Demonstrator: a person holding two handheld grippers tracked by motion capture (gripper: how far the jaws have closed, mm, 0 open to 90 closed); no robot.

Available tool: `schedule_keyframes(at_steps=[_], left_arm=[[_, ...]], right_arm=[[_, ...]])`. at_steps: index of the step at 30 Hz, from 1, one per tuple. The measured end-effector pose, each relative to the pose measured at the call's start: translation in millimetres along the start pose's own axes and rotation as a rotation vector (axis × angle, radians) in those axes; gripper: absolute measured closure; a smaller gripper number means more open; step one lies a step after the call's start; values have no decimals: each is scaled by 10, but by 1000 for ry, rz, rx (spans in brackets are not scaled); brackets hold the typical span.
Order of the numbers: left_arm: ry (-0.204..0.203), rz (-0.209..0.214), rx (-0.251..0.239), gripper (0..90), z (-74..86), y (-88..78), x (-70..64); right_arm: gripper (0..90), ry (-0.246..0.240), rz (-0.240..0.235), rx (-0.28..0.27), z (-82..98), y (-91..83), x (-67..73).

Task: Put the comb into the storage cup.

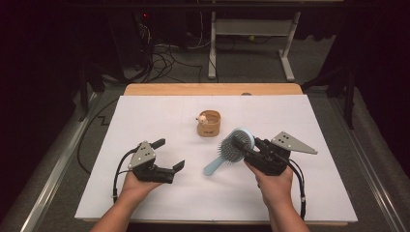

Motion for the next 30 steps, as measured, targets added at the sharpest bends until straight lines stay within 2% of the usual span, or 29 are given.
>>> schedule_keyframes(at_steps=[4,9,12,19,30], left_arm=[[-5,-25,7,0,83,-53,85],[-11,-37,-33,0,67,-97,129],[-16,-41,-16,0,89,-90,146],[-4,-52,-18,0,99,-105,161],[10,-44,-33,0,96,-106,134]], right_arm=[[593,-14,8,-3,-7,-38,-33],[593,-21,20,-11,-23,-95,-82],[592,-22,26,-12,-25,-129,-116],[592,-24,40,-14,-36,-203,-183],[592,-34,79,-21,-57,-293,-302]])
Point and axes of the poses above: each handheld gripper's, and its own axes: y roughly forward along the jaws, z roughly out of its underside, x roughly to its left, the point moved 9 cm from there along y, roughly forward along the jaws, and after that the axes turned 5 degrees about x, right-handed, at the moved point
